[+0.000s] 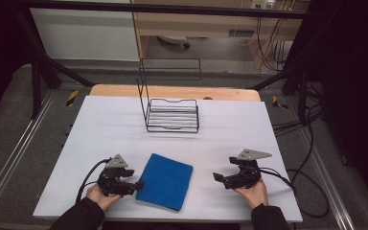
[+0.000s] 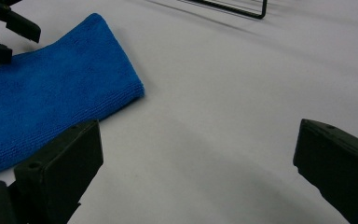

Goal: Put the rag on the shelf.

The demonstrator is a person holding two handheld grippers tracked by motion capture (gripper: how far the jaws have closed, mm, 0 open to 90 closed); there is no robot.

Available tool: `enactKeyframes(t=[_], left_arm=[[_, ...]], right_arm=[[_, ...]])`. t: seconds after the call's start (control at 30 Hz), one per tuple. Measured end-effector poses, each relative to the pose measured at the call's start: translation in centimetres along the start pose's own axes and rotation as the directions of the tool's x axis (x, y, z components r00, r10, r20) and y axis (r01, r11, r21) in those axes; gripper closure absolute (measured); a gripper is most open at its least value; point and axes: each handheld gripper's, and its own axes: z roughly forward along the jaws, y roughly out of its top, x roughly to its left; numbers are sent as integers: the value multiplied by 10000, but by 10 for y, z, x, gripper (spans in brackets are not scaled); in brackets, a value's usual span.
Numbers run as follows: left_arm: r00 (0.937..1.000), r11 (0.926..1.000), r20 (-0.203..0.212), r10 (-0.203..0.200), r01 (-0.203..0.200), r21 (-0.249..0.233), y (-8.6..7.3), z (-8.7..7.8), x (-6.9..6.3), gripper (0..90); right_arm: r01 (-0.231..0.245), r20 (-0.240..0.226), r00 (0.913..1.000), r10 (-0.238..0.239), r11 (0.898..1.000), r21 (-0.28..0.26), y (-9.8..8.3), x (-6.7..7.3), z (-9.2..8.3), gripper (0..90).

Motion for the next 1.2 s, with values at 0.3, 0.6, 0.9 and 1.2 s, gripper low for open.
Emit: enactKeyframes(t=[0.3,0.6,0.9,1.2], left_arm=[[9994,9978,7,-343,342,562,-2,7,-8,537],[9973,9962,-26,-730,731,471,-4,5,-14,709],[9939,9923,142,-1092,1082,596,-7,7,-15,768],[9967,9944,24,-811,807,675,-6,8,-18,786]], right_arm=[[21,-325,9995,-21,10000,0,14,21,25,56],[168,-438,9989,-158,9996,241,28,43,55,187],[-25,-393,9992,54,9973,736,33,48,77,360],[-563,-199,9981,583,9941,926,31,47,84,551]])
